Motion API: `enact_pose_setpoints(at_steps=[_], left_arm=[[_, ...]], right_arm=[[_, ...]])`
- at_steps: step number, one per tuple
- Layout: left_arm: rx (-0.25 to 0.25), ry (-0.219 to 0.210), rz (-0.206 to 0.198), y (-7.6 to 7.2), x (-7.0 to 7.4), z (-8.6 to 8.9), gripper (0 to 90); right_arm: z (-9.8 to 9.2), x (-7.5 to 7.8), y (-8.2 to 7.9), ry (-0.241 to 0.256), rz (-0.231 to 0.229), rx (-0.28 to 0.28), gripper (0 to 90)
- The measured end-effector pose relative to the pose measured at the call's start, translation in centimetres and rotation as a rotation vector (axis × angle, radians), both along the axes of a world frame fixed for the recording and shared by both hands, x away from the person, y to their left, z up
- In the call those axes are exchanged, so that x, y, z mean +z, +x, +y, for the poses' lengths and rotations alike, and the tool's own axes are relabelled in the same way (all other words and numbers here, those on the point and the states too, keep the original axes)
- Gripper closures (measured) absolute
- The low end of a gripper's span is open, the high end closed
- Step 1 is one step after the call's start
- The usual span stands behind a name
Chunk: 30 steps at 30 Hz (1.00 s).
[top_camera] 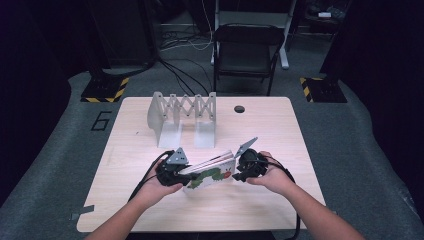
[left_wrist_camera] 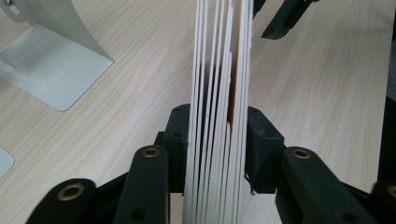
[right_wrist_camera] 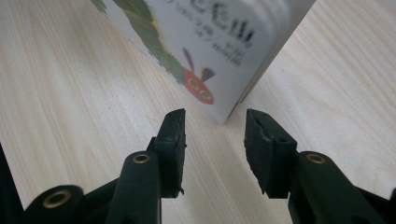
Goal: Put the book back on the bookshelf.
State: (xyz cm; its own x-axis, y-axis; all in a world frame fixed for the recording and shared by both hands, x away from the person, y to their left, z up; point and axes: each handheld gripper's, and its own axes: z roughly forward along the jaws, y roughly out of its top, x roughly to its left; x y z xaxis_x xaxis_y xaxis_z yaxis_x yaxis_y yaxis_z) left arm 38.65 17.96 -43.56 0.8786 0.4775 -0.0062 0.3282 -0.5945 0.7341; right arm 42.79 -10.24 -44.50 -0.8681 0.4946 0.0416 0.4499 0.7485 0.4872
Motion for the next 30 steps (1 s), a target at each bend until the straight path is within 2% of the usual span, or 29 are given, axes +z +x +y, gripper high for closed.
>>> enact_pose_setpoints(at_steps=[5, 9, 13, 14, 16, 23, 25, 27, 30], left_arm=[[-0.010, 0.005, -0.001, -0.5, 0.0, -0.4, 72.8], [-0.006, 0.015, -0.007, -0.8, 0.1, -0.8, 74.6], [-0.003, 0.021, -0.002, -1.1, 0.2, -1.0, 75.2], [-0.003, 0.021, -0.013, -1.2, 0.1, -1.1, 75.3], [0.002, 0.023, -0.015, -1.4, 0.1, -1.2, 75.3], [0.006, 0.031, -0.005, -1.4, 0.3, -1.4, 75.4], [0.010, 0.030, -0.014, -1.5, 0.3, -1.5, 75.5], [0.009, 0.031, -0.003, -1.5, 0.4, -1.5, 75.5], [0.010, 0.036, -0.009, -1.6, 0.4, -1.7, 75.6]], right_arm=[[0.1, -0.1, 0.1, 0.006, -0.007, 0.002, 57.5], [0.2, -0.1, 0.1, 0.030, 0.000, -0.010, 56.4], [0.1, -0.1, 0.1, 0.042, 0.000, -0.009, 55.6], [0.1, -0.1, 0.1, 0.040, 0.017, -0.013, 55.5], [0.2, -0.3, 0.1, 0.045, 0.001, -0.015, 55.4], [0.4, -0.1, -0.1, 0.063, 0.018, -0.012, 55.4], [0.5, -0.2, -0.2, 0.068, 0.017, -0.012, 55.2], [0.6, -0.2, -0.3, 0.067, 0.018, -0.014, 55.2], [0.6, -0.3, -0.3, 0.066, 0.005, -0.001, 55.2]])
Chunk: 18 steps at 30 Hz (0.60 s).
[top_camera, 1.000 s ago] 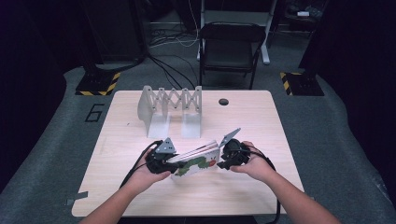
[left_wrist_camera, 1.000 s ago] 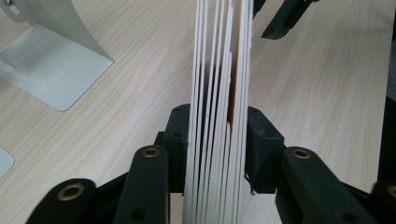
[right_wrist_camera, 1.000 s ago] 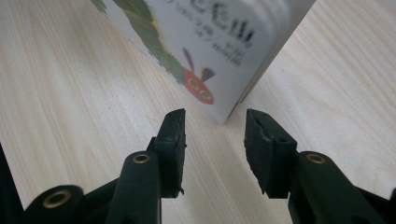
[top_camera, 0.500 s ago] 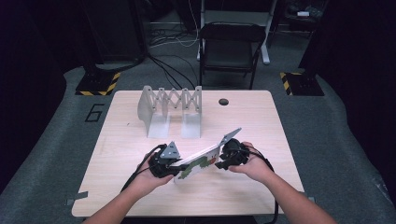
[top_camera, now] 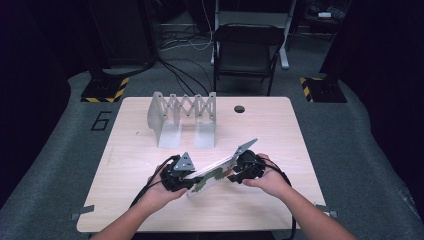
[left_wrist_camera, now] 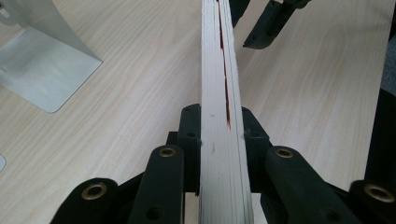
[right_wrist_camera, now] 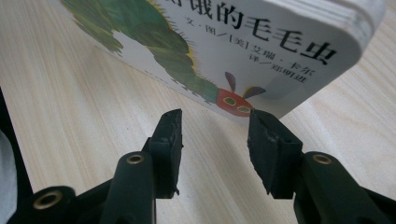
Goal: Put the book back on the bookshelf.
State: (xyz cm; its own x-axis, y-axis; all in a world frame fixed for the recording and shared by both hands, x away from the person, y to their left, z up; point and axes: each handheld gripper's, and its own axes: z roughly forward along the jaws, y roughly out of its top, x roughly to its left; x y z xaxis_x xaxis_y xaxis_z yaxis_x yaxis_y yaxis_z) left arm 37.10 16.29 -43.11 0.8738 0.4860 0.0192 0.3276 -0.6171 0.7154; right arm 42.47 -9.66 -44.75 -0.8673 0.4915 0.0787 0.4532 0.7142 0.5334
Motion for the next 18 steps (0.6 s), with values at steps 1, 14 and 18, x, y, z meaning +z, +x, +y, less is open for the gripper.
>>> enact_pose_setpoints(at_steps=[1, 14, 18], left_arm=[[-0.001, 0.000, 0.001, -0.02, 0.01, -0.04, 75.6], [0.008, 0.053, 0.061, 0.56, 0.32, -0.20, 75.2], [0.005, 0.092, 0.086, 0.69, 0.60, -0.69, 75.1]], right_arm=[[0.01, -0.01, -0.07, 0.001, 0.005, -0.007, 55.2], [-0.21, -0.02, -0.02, 0.007, 0.009, -0.027, 55.2], [-0.17, -0.01, -0.04, 0.007, 0.009, -0.028, 55.2]])
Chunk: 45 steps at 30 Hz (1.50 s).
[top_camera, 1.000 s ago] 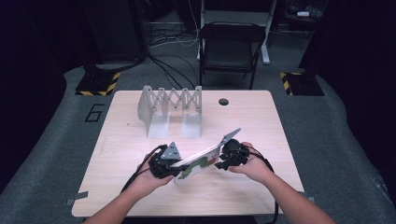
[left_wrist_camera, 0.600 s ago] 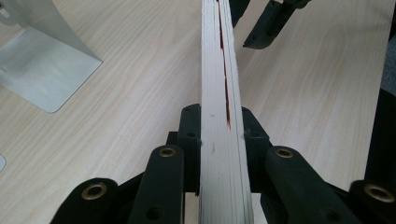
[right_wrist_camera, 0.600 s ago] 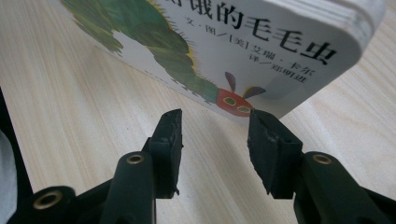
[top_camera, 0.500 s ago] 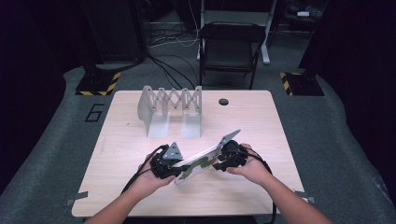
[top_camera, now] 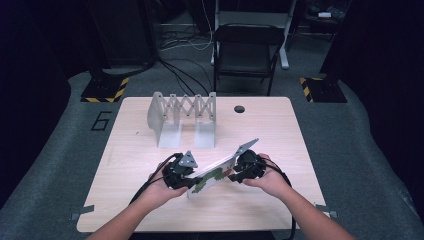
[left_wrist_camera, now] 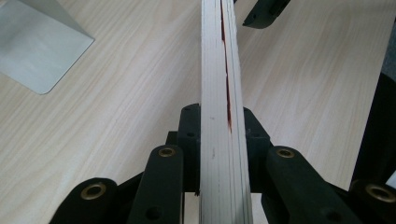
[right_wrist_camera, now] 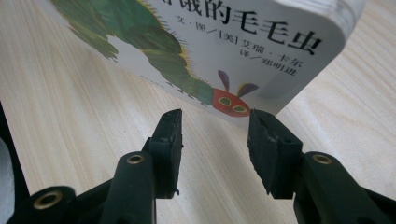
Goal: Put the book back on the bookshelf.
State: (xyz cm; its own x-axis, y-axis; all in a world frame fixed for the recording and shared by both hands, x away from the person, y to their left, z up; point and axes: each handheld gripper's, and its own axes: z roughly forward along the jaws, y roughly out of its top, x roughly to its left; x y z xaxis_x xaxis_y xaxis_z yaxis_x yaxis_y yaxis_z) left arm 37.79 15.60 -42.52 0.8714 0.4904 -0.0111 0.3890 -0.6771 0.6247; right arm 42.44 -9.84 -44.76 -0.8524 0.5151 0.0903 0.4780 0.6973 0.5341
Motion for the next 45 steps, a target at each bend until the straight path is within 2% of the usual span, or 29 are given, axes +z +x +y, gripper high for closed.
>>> enact_pose_setpoints(at_steps=[5, 9, 12, 13, 23, 28, 31, 41, 45], left_arm=[[0.005, 0.007, 0.016, 0.2, 0.0, 0.0, 74.6], [0.013, 0.011, 0.007, 0.2, -0.1, -0.2, 74.2], [-0.001, 0.035, 0.022, 0.3, -0.3, -0.4, 73.2], [0.001, 0.038, 0.016, 0.2, -0.3, -0.4, 74.0], [0.010, 0.013, -0.016, -0.2, -0.5, -0.4, 75.5], [0.020, 0.019, -0.036, -0.3, -0.4, -0.3, 75.6], [0.025, 0.014, -0.028, -0.2, -0.3, 0.0, 75.6], [0.053, 0.000, -0.028, -0.1, 0.2, 0.8, 75.6], [0.059, 0.003, -0.028, 0.0, 0.6, 1.4, 75.6]], right_arm=[[0.1, -0.1, 0.0, 0.005, -0.004, -0.001, 55.2], [0.2, -0.2, 0.0, 0.011, 0.002, 0.001, 55.2], [0.1, -0.2, 0.1, 0.009, -0.004, 0.005, 55.2], [0.1, -0.2, 0.1, 0.007, -0.002, 0.001, 55.3], [-0.2, -0.2, 0.0, 0.018, 0.004, -0.015, 55.4], [-0.3, -0.2, 0.0, 0.018, 0.001, -0.014, 55.5], [-0.3, -0.1, 0.0, 0.021, 0.012, -0.027, 55.5], [-0.2, -0.2, 0.0, 0.023, -0.002, -0.012, 55.4], [-0.3, -0.1, 0.0, 0.024, 0.003, -0.024, 55.4]])
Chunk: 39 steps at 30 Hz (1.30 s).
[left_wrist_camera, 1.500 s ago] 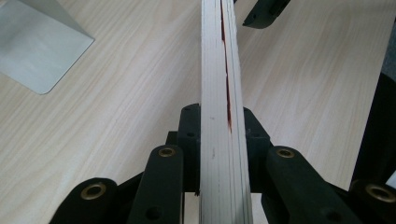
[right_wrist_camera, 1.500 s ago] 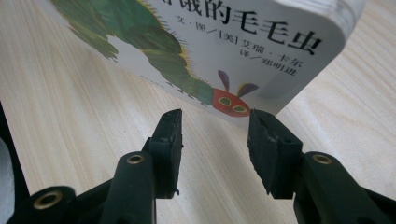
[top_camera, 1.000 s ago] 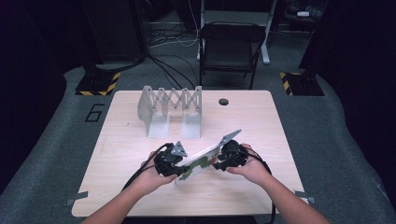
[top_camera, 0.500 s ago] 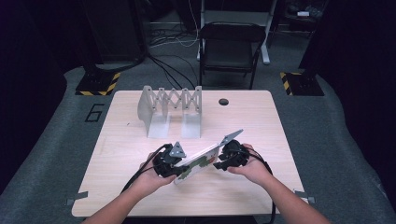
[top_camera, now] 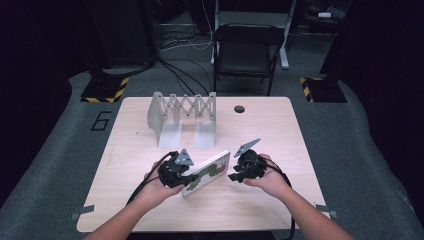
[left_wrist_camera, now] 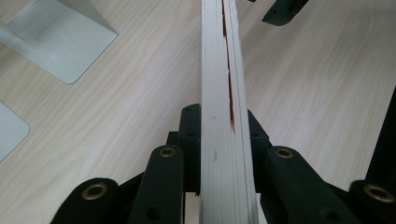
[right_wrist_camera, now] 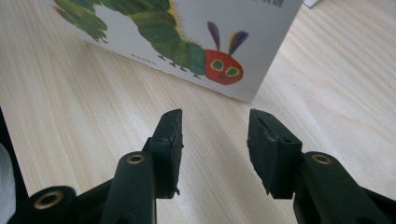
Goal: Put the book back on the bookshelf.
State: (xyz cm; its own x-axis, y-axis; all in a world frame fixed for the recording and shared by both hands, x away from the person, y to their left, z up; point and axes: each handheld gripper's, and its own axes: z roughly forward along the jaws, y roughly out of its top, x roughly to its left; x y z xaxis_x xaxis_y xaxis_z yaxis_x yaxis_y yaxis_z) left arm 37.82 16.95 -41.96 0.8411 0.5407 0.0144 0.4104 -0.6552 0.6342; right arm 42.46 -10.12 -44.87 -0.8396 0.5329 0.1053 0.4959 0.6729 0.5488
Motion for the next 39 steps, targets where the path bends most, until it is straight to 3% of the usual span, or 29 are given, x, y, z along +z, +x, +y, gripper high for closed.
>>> enact_pose_setpoints(at_steps=[39], left_arm=[[0.162, -0.045, -0.033, 1.1, 2.6, 6.1, 75.6]], right_arm=[[0.5, -0.2, 0.2, 0.017, 0.002, -0.008, 54.9]])
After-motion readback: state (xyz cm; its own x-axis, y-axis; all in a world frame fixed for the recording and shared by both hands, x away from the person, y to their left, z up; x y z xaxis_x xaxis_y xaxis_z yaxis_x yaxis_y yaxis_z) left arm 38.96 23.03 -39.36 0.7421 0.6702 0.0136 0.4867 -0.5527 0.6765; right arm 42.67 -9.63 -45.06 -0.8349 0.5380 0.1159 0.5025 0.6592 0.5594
